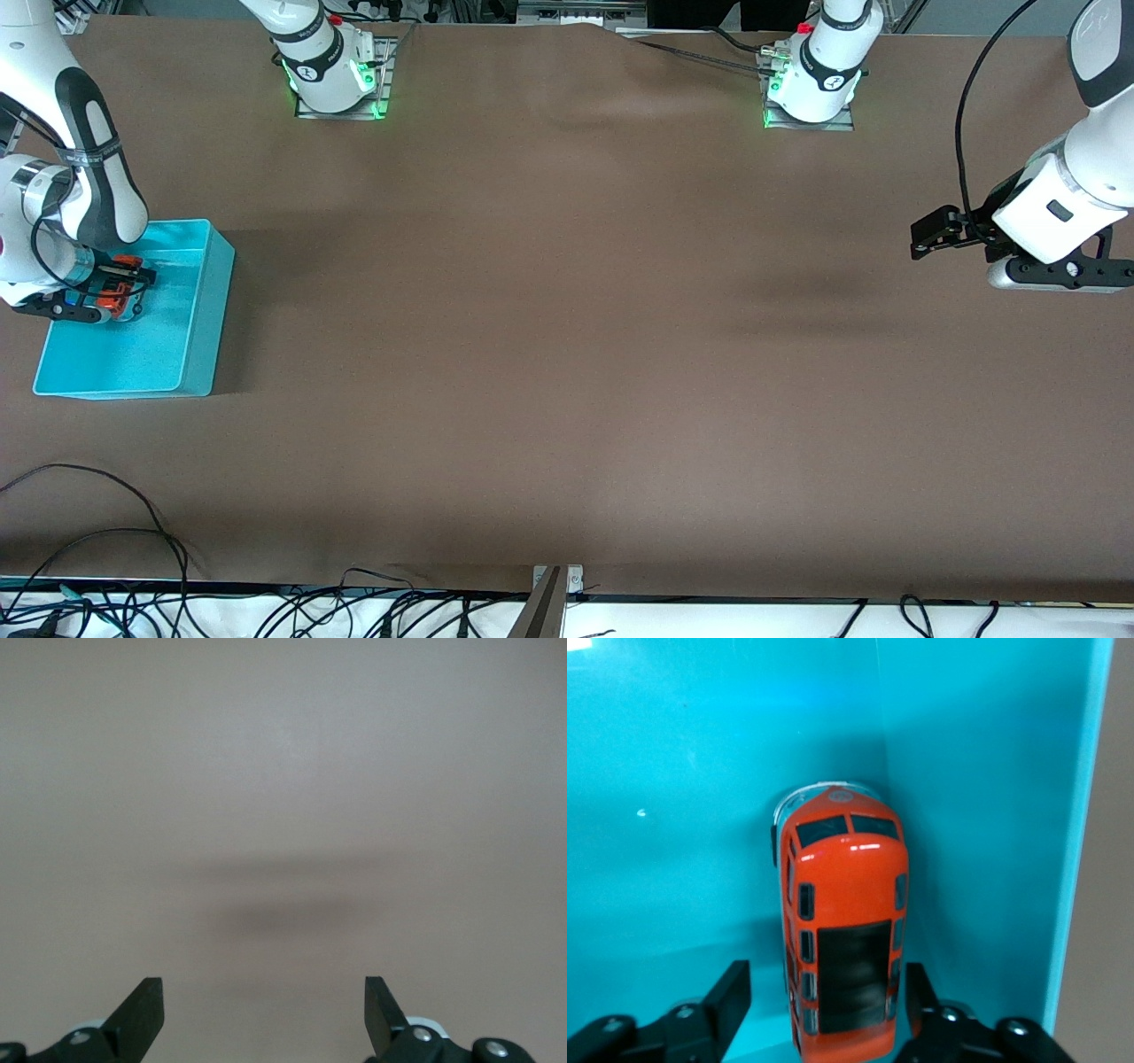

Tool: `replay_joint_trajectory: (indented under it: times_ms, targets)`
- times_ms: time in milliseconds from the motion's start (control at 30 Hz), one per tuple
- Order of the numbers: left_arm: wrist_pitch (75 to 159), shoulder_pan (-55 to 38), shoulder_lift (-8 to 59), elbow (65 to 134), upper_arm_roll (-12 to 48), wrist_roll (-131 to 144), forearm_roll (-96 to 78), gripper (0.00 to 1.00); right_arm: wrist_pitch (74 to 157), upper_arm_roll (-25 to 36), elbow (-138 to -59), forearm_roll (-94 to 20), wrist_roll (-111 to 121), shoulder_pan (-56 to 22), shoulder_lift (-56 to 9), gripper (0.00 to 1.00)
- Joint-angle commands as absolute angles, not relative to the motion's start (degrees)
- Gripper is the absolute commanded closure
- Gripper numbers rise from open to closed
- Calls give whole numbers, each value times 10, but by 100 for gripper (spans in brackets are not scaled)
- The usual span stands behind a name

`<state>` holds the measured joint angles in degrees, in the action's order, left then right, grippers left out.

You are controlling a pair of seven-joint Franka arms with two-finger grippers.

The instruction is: Wind up bus and store in blue box

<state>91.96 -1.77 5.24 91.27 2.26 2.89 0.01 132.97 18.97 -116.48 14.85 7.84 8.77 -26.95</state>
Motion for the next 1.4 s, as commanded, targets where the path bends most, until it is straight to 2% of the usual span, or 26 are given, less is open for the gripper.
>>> replay_joint_trajectory:
  times_ms: [0,267,500,834,1368]
  targets:
    - [914,-18,51,911,23,31,-10,0,1271,185,-1171,155,81,88,-215,0]
    - [914,-18,51,911,23,31,-10,0,1165,179,-1171,147,79,88,-117,0]
    - [914,-18,51,911,23,31,-10,0,1096,168,-1170,70,80,88,-38,0]
    - [914,-18,51,911,23,30,-11,0,1006,136,-1135,54,80,86,6,0]
    - [914,-18,51,911,23,30,-13,0,843,62,-1019,43,46,83,4,0]
